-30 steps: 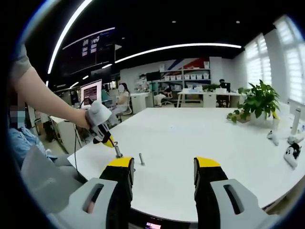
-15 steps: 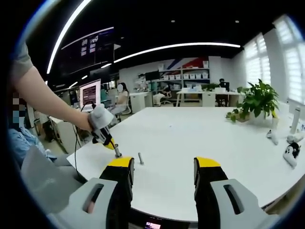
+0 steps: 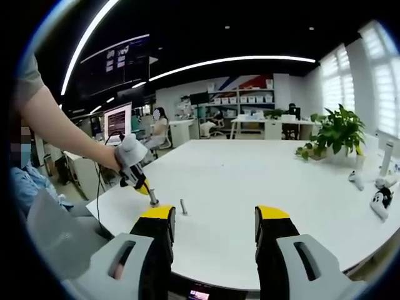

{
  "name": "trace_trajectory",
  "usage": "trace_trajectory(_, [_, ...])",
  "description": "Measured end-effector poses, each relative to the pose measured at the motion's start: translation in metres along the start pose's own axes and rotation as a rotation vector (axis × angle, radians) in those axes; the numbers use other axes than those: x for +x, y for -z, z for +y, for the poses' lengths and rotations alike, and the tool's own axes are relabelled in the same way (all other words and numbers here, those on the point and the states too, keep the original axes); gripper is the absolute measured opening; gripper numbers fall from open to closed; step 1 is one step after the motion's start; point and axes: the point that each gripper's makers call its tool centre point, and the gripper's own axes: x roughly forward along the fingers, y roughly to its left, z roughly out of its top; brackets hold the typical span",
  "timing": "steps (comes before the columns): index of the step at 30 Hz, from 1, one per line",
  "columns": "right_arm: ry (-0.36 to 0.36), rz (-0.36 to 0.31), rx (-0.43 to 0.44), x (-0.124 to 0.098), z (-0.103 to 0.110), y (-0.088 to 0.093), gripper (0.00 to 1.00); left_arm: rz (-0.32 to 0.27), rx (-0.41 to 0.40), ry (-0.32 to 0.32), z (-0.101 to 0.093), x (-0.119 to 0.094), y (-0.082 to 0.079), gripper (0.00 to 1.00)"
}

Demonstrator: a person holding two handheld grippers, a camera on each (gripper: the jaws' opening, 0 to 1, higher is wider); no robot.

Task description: Place the washer onto the threaded stud by aligning its center hole with the stud, sliding it down to the base, and recovering from edge contact or off-axis alignment until the washer reaches the visible bottom stop.

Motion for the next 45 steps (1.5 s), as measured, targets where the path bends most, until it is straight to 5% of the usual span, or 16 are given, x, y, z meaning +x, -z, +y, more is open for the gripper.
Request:
trace_trajectory(19, [0.003,0.007,-0.002,0.000,0.000,0.001,0.54,-0.053,-0.014,-0.037,0.001,-0.005,-0.010,0.06])
trace_trajectory(24, [0.000,0.006,0.002,0.000,0.000,0.001,0.54,-0.064,-0.046,-0.039,-0.004,-0.002,-0.002,0.06])
trace_trajectory(34, [-0.008,0.009,0.001,0.001,0.002,0.002,0.54,0.004,-0.109,0.045,-0.048,0.015,0.041,0.08])
trace_trajectory(45, [-0.021,0.012,-0.007,0.002,0.005,0.002,0.54,-0.002,-0.148,0.062,-0.068,0.019,0.044,0.09])
